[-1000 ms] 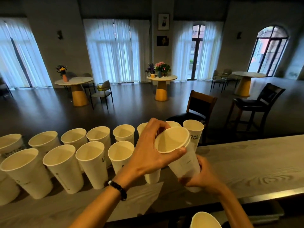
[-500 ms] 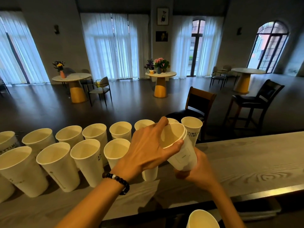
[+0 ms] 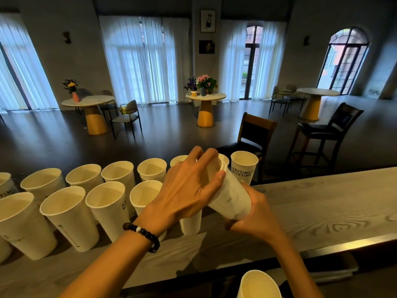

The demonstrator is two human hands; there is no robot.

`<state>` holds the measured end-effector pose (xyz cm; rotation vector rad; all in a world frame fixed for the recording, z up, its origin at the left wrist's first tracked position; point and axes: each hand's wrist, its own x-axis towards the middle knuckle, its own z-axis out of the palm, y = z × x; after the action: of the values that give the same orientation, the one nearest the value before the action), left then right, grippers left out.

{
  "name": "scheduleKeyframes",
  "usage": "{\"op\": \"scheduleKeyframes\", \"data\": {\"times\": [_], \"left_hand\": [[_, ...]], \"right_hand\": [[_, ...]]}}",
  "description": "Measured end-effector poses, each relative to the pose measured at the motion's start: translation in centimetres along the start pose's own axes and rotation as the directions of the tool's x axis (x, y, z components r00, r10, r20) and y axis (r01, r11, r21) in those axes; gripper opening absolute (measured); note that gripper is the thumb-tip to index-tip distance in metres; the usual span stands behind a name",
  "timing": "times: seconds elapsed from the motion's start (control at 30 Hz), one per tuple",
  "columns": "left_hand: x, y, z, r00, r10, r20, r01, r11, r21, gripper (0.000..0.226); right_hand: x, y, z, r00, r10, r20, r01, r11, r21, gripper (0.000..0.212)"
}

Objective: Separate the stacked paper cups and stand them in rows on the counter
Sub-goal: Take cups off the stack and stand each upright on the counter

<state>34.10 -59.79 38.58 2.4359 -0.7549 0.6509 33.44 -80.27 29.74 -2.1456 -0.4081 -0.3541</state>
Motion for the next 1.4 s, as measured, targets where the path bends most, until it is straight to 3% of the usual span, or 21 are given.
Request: {"op": "scheduleKeyframes", "data": {"times": [0.13,0.23,0.3,0.4,0.6,0.8,0.93,0.97,1.03,1.13,1.2,1.3,1.4], "left_hand": [[0.9,-1.1,-2.1,0.988,-0.124,-0.089,0.112,0.985,-0.130,0.048],[2.2,-2.3,-4.9,0.964,-0.176,-0.201,0.139,0.973,-0.184,0.049],[3.0,-2.6,-6.0,0.942,-0.208,-0.262,0.154,0.965,-0.212,0.050],[3.3,-2.3,-6.0,0.923,-0.256,-0.288,0.182,0.948,-0.262,0.053],[2.6,-2.7,-5.3,0.927,-0.284,-0.246,0.225,0.943,-0.244,0.060],[3.0,-2.1,-4.7,0.925,-0.304,-0.226,0.232,0.926,-0.297,0.059],[3.4,-0.8,-3.8,0.947,-0.257,-0.195,0.194,0.937,-0.290,0.060],[3.5,-0.5,-3.6,0.954,-0.235,-0.187,0.176,0.942,-0.284,0.057],[3.8,0.2,-3.2,0.963,-0.206,-0.172,0.155,0.951,-0.269,0.051],[4.4,2.1,-1.7,0.990,-0.106,-0.088,0.091,0.983,-0.162,0.053],[5.3,3.9,-0.1,1.000,-0.015,0.014,0.017,0.991,-0.130,0.058],[6.8,6.3,2.2,0.988,0.112,0.104,-0.093,0.981,-0.173,0.057],[8.1,7.8,4.2,0.974,0.160,0.163,-0.129,0.975,-0.183,0.055]], "right_hand": [[-1.1,2.2,-0.8,0.987,-0.006,-0.159,-0.011,0.995,-0.103,0.087],[-2.2,4.2,-0.2,0.941,0.211,-0.266,-0.199,0.977,0.075,0.087],[-2.2,5.3,1.5,0.898,0.373,-0.234,-0.336,0.923,0.185,0.095],[-1.6,6.1,4.2,0.874,0.448,-0.188,-0.383,0.873,0.301,0.061],[-0.1,6.0,6.6,0.896,0.442,-0.051,-0.392,0.839,0.377,0.055],[0.1,5.8,7.2,0.908,0.419,0.021,-0.371,0.779,0.506,0.067],[-1.3,6.8,5.9,0.925,0.348,0.150,-0.379,0.837,0.394,0.093],[-1.7,7.1,5.2,0.930,0.344,0.129,-0.367,0.857,0.361,0.091],[-2.3,7.6,3.0,0.940,0.341,-0.024,-0.313,0.888,0.337,0.067],[-2.7,7.4,-1.8,0.893,0.309,-0.326,-0.164,0.900,0.404,0.041],[-2.9,6.0,-5.2,0.902,0.240,-0.359,-0.072,0.903,0.423,0.034],[-3.2,3.7,-8.2,0.966,0.165,-0.198,-0.082,0.926,0.369,0.056],[-3.4,2.7,-8.6,0.965,0.239,-0.104,-0.210,0.949,0.234,0.092]]}}
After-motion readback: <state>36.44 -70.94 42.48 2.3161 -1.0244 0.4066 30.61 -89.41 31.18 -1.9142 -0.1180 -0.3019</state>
